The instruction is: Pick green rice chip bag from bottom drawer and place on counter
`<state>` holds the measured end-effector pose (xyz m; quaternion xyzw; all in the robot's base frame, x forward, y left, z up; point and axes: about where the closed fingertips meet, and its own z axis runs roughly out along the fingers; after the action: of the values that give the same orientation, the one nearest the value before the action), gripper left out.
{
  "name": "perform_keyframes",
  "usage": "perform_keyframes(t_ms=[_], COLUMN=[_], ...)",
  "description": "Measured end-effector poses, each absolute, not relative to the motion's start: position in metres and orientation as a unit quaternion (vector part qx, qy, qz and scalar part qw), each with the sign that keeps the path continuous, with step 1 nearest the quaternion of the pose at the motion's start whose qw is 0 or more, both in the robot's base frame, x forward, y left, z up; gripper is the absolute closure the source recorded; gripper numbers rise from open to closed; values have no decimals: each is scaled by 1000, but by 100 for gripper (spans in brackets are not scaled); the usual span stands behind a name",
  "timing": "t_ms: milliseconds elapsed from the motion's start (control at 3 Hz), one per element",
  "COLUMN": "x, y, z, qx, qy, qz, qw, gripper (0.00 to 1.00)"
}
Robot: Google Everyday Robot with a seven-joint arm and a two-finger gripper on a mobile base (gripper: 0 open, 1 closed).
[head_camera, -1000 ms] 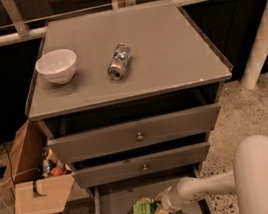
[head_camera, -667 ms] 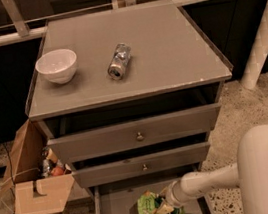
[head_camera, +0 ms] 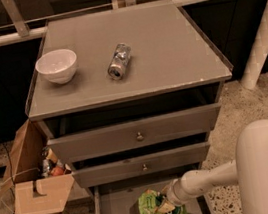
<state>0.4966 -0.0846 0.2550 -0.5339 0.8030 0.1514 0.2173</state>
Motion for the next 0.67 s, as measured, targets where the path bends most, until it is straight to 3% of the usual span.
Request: perform_keyframes(t_ms=[667], x=[487], y=[-151], z=[343], qx=[-504], qy=[831], qz=[70], qw=[224], gripper=[100])
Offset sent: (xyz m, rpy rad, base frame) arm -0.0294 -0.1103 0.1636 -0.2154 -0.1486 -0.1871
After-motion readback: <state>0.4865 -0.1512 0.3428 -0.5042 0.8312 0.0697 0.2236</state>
